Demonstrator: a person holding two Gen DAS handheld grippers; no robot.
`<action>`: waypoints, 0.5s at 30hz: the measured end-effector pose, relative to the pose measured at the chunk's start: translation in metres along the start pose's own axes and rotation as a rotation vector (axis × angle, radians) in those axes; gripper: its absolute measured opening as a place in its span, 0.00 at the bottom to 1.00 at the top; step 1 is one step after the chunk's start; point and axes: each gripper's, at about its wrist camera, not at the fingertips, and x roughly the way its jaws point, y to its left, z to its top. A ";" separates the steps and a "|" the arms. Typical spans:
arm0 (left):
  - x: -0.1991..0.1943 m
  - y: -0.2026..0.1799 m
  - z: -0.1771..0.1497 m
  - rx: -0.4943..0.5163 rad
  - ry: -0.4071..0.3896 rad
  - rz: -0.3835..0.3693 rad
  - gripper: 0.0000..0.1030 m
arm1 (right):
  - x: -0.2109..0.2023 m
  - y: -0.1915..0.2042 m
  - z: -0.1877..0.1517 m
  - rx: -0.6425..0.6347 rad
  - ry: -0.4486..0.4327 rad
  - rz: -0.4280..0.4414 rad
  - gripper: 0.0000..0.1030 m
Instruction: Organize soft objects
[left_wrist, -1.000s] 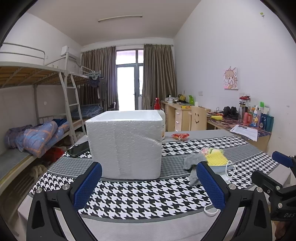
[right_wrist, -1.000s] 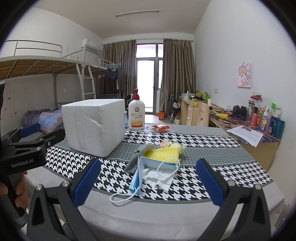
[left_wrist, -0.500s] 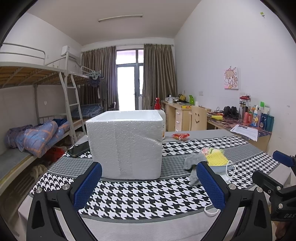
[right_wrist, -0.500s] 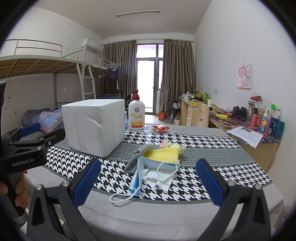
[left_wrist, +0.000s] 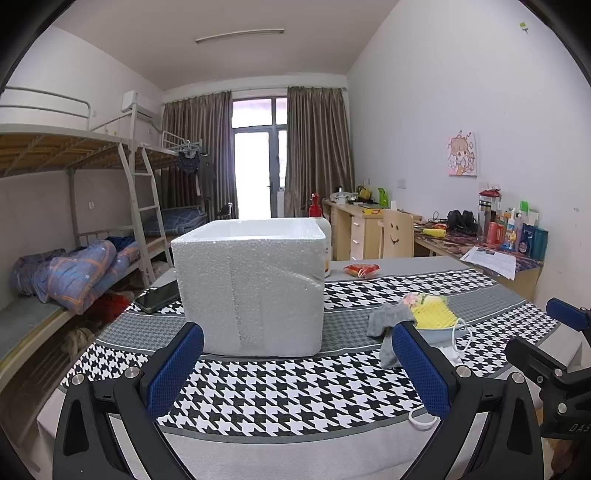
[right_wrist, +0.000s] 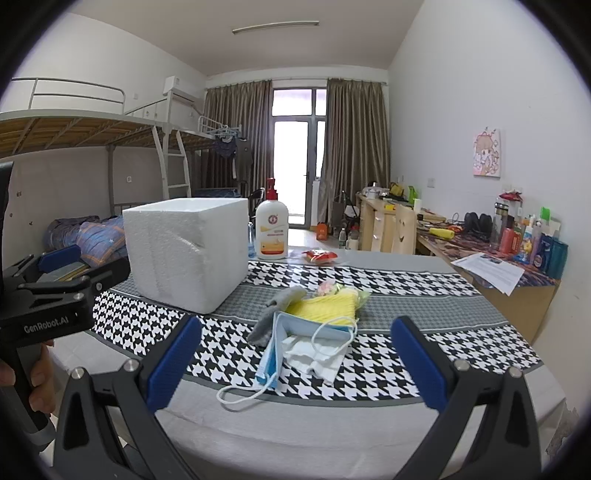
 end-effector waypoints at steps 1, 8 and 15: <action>0.000 0.000 0.000 -0.001 -0.001 0.002 0.99 | 0.000 0.000 0.000 0.000 -0.001 0.001 1.00; 0.000 0.002 -0.001 -0.003 0.004 0.006 0.99 | 0.001 0.001 0.000 -0.002 0.001 0.000 1.00; 0.001 0.002 0.000 -0.005 0.004 0.007 0.99 | 0.001 0.002 -0.001 -0.005 0.000 -0.003 1.00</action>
